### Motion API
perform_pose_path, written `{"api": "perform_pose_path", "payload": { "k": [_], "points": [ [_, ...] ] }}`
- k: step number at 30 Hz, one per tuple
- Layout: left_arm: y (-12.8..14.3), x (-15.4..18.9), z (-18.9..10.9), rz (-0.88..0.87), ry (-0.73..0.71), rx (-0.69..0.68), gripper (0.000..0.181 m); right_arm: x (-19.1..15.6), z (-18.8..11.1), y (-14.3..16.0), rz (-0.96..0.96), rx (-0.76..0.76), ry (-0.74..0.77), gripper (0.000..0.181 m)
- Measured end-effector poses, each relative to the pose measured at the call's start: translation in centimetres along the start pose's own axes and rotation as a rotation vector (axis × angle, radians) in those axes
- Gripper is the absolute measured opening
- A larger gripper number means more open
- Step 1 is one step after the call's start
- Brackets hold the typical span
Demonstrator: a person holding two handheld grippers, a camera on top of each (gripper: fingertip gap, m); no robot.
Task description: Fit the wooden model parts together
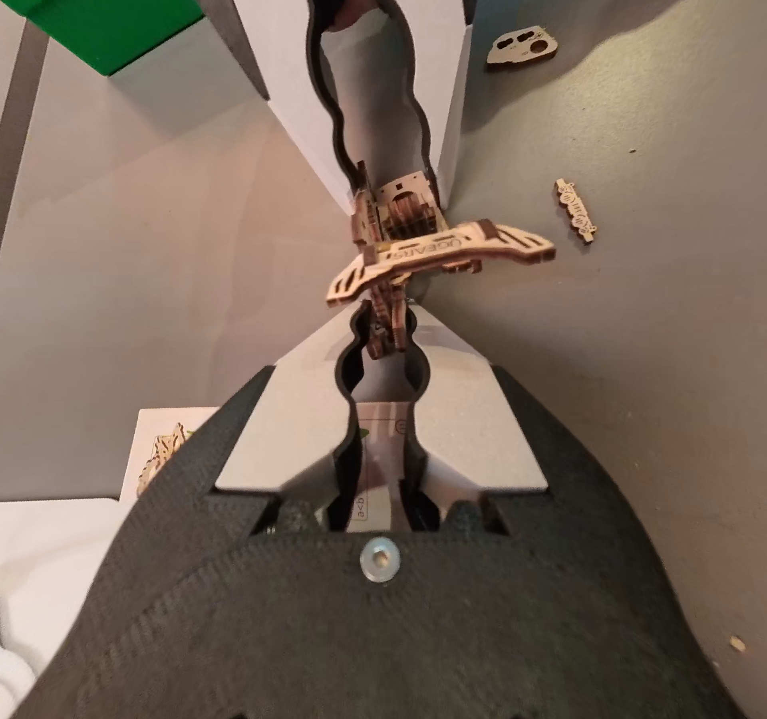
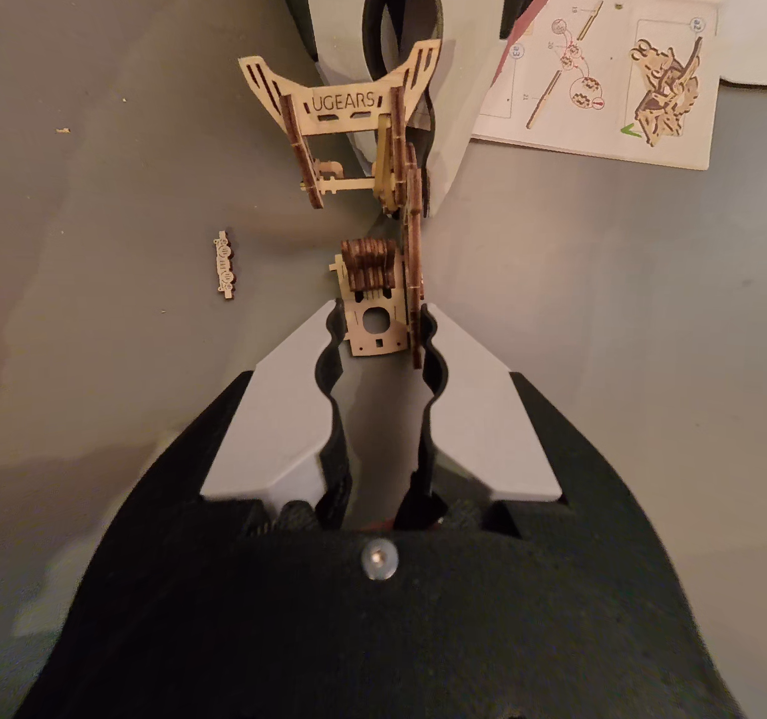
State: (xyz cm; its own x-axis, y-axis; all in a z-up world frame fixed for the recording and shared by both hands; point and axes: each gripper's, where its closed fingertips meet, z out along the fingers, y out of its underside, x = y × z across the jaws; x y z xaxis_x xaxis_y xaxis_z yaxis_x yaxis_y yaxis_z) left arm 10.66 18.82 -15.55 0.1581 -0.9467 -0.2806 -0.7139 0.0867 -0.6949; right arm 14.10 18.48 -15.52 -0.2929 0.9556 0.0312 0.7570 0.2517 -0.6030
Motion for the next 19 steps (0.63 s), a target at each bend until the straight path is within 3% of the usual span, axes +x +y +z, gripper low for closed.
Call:
{"api": "perform_pose_path", "payload": {
  "k": [1,10,14,16,19],
  "points": [
    [0.01,-0.06,0.02,-0.004,-0.001,0.001,0.011,-0.03,0.01,0.01,0.004,0.004,-0.001,0.033],
    [0.12,-0.33,0.0,-0.03,0.011,0.008,0.011,0.01,0.0,-0.02,0.009,0.026,-0.022,0.031],
    [0.06,-0.38,0.01,-0.037,0.018,0.014,0.011,0.25,0.07,-0.15,0.067,0.027,-0.01,0.036],
    [0.02,-0.34,0.04,-0.032,0.02,0.014,0.011,0.29,0.22,-0.36,0.049,0.02,0.004,0.048],
    [0.01,-0.33,0.04,-0.037,0.025,0.015,0.011,0.12,0.67,-0.73,0.017,0.018,-0.002,0.045]
  ]
}}
